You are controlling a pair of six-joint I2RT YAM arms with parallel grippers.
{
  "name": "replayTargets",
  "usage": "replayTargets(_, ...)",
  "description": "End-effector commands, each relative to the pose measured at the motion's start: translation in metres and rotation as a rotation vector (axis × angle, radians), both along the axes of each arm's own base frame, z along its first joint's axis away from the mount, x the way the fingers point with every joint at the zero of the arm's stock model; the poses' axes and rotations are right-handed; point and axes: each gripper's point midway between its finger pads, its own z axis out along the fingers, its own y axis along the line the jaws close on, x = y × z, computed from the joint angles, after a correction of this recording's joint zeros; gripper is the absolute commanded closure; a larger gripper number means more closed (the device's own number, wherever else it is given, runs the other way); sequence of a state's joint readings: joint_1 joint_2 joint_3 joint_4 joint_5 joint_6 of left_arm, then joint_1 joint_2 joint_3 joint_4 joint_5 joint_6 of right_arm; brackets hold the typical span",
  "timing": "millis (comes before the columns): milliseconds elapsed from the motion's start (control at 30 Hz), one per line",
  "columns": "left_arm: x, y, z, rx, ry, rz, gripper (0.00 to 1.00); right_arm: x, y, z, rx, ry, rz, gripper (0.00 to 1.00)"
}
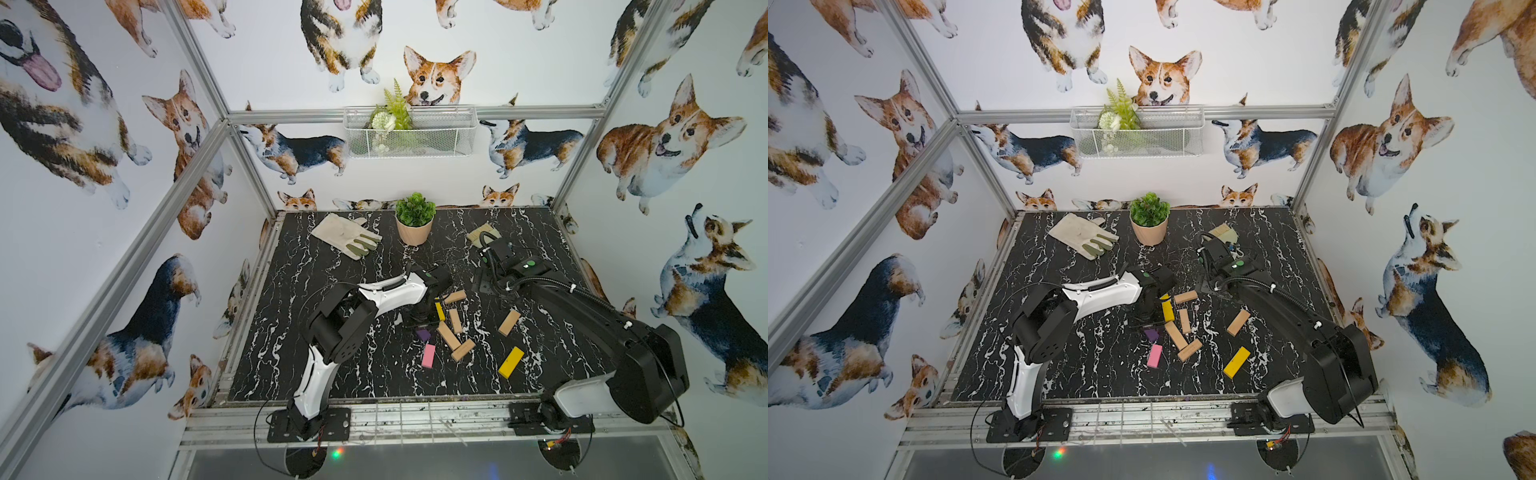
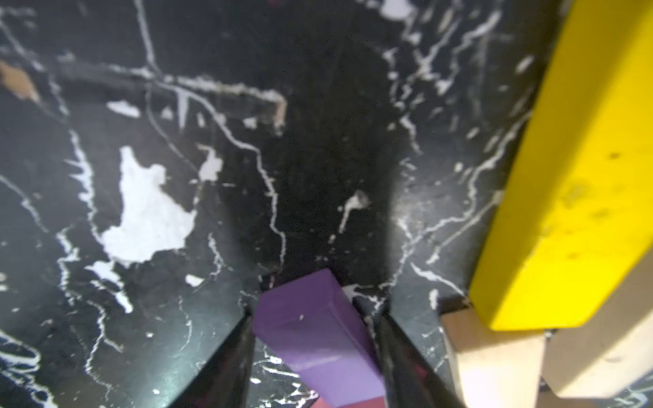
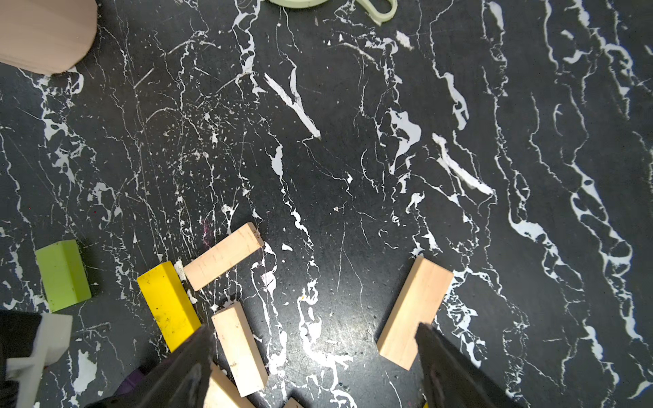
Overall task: Assemble the letter k with building blocks
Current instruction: Pick up the building block from the center of the board, then assemble the building block at the center of the board.
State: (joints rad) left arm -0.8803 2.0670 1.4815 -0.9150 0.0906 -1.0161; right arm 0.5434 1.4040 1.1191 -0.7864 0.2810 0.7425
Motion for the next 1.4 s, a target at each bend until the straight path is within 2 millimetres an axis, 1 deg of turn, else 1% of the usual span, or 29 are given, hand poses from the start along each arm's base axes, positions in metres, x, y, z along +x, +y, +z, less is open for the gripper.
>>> replayTargets(0, 0.001, -0.004, -0.005, -0.005, 0.006, 0.017, 0.55, 0.002, 0.002, 0.001, 0.014, -0.008, -0.011, 0.08)
replayTargets(100, 0.004, -0.004, -0.002, 0.009, -0.009, 0.005, 0.65, 0.002, 0.003, 0.0, 0.018, -0.006, -0.009, 0.08)
replayTargets(133, 0.006, -0.004, -0.001, 0.012, -0.019, -0.003, 0.7, 0.002, 0.003, -0.001, 0.018, -0.006, -0.01, 0.08)
replayTargets(233, 0.012, -0.002, 0.006, 0.028, -0.053, -0.028, 0.78, 0.001, 0.003, -0.002, 0.016, 0.0, -0.006, 0.08)
replayTargets(367, 0.02, -0.001, 0.014, 0.047, -0.086, -0.091, 0.79, 0.002, 0.004, -0.001, 0.016, -0.004, -0.002, 0.07)
replayTargets(500, 0.031, 0.004, 0.029, 0.081, -0.128, -0.177, 0.78, 0.001, 0.006, -0.004, 0.025, 0.001, 0.003, 0.07)
replayTargets(600, 0.035, 0.006, 0.032, 0.066, -0.121, -0.212, 0.77, 0.002, 0.008, -0.007, 0.033, 0.008, 0.004, 0.07)
replayTargets(700, 0.037, 0.009, 0.027, 0.049, -0.1, -0.218, 0.77, 0.002, 0.01, -0.009, 0.04, 0.014, 0.006, 0.07)
replayTargets(800, 0.044, 0.023, 0.013, 0.004, -0.057, -0.199, 0.78, 0.001, 0.01, -0.01, 0.04, 0.019, 0.014, 0.06)
replayTargets(1000, 0.063, 0.039, 0.007, 0.0, -0.047, -0.192, 0.77, 0.0, 0.011, -0.013, 0.043, 0.021, 0.017, 0.06)
replayTargets(1133, 0.069, 0.04, 0.004, -0.01, -0.039, -0.192, 0.77, 0.0, 0.011, -0.015, 0.044, 0.029, 0.016, 0.06)
replayTargets(1233, 0.068, 0.04, -0.001, -0.002, -0.024, -0.202, 0.77, 0.0, 0.012, -0.016, 0.046, 0.031, 0.018, 0.06)
replayTargets(1367, 0.069, 0.047, -0.007, 0.038, -0.014, -0.209, 0.77, 0.0, 0.013, -0.017, 0.047, 0.035, 0.018, 0.06)
